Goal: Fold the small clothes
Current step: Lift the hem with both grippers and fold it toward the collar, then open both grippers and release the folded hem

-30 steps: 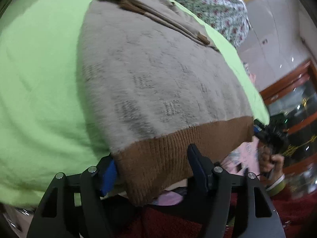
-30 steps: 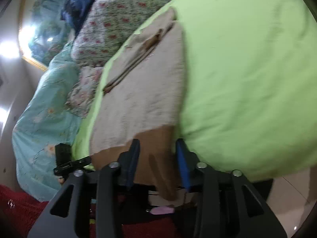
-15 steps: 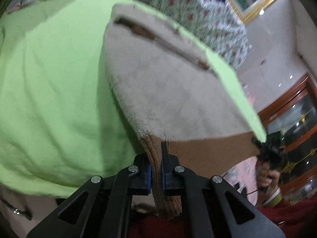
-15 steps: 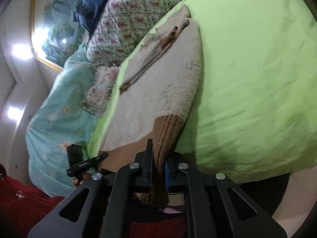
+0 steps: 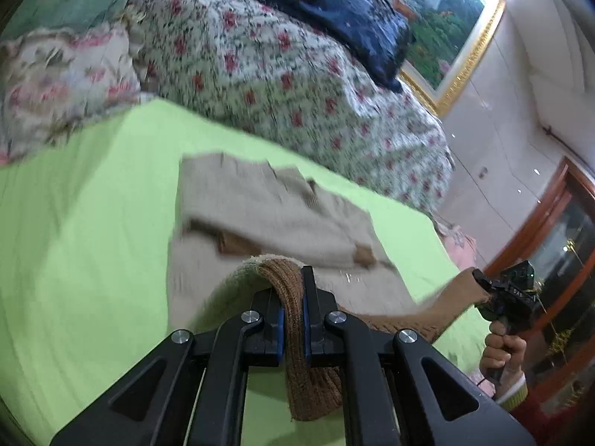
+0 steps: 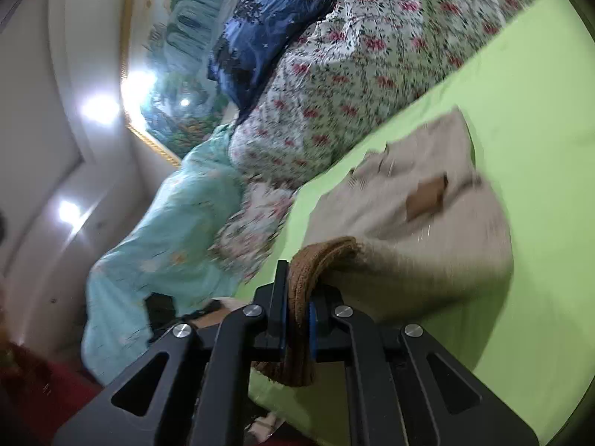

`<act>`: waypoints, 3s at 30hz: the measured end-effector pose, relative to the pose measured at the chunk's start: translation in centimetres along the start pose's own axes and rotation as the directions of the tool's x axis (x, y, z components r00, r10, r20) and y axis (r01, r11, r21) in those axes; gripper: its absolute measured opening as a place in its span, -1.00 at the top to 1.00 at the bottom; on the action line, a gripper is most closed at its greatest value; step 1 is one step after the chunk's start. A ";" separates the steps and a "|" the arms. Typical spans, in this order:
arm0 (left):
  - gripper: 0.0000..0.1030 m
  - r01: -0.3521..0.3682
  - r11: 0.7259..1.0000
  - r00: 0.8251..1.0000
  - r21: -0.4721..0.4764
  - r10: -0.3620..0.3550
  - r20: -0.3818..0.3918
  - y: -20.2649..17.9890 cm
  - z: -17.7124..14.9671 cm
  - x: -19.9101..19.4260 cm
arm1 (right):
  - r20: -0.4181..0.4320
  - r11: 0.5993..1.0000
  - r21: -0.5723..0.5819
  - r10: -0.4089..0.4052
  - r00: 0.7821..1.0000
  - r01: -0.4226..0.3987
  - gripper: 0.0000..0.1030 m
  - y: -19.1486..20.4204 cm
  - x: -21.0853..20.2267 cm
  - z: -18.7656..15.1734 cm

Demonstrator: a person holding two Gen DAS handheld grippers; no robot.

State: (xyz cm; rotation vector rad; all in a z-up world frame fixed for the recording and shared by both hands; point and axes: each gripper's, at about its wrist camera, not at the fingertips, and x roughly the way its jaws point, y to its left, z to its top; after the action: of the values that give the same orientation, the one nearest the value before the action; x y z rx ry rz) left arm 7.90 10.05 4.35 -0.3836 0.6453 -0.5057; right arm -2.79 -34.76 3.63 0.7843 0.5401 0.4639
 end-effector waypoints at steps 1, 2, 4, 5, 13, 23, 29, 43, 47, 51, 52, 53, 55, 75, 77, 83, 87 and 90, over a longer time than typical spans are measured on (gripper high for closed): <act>0.89 -0.024 1.000 1.000 -0.007 0.024 0.006 0.4 1.8 1.5 | 0.005 1.000 0.008 -0.027 1.000 0.026 0.81 -0.5 1.3 1.5; 0.89 -0.040 0.999 0.999 -0.016 0.040 0.003 0.7 3.1 2.8 | 0.010 0.999 0.017 -0.050 0.999 0.049 0.81 -0.9 2.4 3.0; 0.89 -0.054 0.998 0.999 -0.030 0.054 0.008 1.3 5.6 5.4 | 0.020 0.995 0.036 -0.098 0.995 0.097 0.81 -2.0 4.9 6.0; 0.89 -0.072 0.997 0.997 -0.034 0.073 0.007 1.7 6.9 6.9 | 0.020 0.993 0.040 -0.108 0.994 0.107 0.81 -2.4 5.8 7.1; 0.89 -0.170 0.983 0.984 -0.071 0.165 -0.067 6.3 11.4 16.3 | -0.019 0.976 0.062 -0.210 0.977 0.211 0.81 -7.5 13.8 13.9; 0.88 -0.275 0.961 0.945 -0.021 0.266 -0.189 10.2 10.8 26.4 | -0.101 0.915 0.108 -0.379 0.920 0.389 0.81 -15.3 19.3 14.1; 0.66 -0.260 0.966 0.940 -0.003 0.252 -0.229 10.4 10.0 26.5 | -0.105 0.903 0.154 -0.388 0.915 0.401 0.60 -16.3 19.4 14.0; -0.02 -0.091 0.968 0.914 0.232 0.174 -0.367 0.6 2.9 27.1 | -0.427 0.895 -0.379 -0.395 0.813 0.236 0.35 -6.3 25.7 4.7; 0.17 -0.150 0.971 0.912 0.186 0.208 -0.354 4.3 6.6 28.6 | -0.356 0.885 -0.327 -0.439 0.825 0.330 0.35 -9.8 25.9 8.8; 0.78 -0.216 0.975 0.917 0.049 0.220 -0.333 10.3 11.0 28.9 | -0.208 0.829 -0.154 -0.560 0.802 0.538 0.43 -15.4 23.5 13.9; 0.82 -0.234 0.972 0.920 -0.001 0.221 -0.325 11.6 11.9 28.4 | -0.164 0.834 -0.073 -0.551 0.818 0.547 0.43 -16.2 22.2 14.9; 0.82 -0.267 0.964 0.919 -0.021 0.248 -0.308 12.1 12.3 27.8 | -0.121 0.810 -0.040 -0.585 0.802 0.585 0.43 -16.1 21.1 15.4; 0.77 -0.269 0.961 0.934 -0.066 0.244 -0.262 12.5 12.7 25.8 | -0.051 0.816 -0.024 -0.578 0.815 0.577 0.39 -14.9 19.6 15.5; -0.35 -0.140 0.964 0.954 -0.228 0.070 -0.291 4.2 -3.5 13.6 | -0.165 0.922 -0.055 -0.387 0.907 0.383 -0.16 -5.1 14.7 -1.7; -0.45 -0.141 0.958 0.955 -0.249 0.066 -0.289 4.6 -4.1 13.5 | -0.161 0.921 -0.051 -0.390 0.907 0.387 -0.19 -4.7 14.0 -2.6; -0.50 -0.159 0.942 0.963 -0.296 0.081 -0.258 5.6 -4.6 14.0 | -0.172 0.929 -0.022 -0.367 0.914 0.369 -0.27 -4.2 13.1 -4.0; -0.50 -0.178 0.920 0.972 -0.350 0.108 -0.210 6.9 -4.2 15.0 | -0.189 0.932 -0.006 -0.357 0.915 0.362 -0.28 -4.3 13.2 -4.5; -0.53 -0.181 0.910 0.977 -0.373 0.124 -0.171 7.7 -3.4 15.8 | -0.197 0.935 0.010 -0.346 0.917 0.355 -0.28 -4.3 13.4 -4.6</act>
State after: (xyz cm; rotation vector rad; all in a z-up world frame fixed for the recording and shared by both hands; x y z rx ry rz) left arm 19.09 6.94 -9.32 -0.6691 0.9127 -0.2534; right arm 5.50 -27.28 -6.05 0.6701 0.8582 0.1945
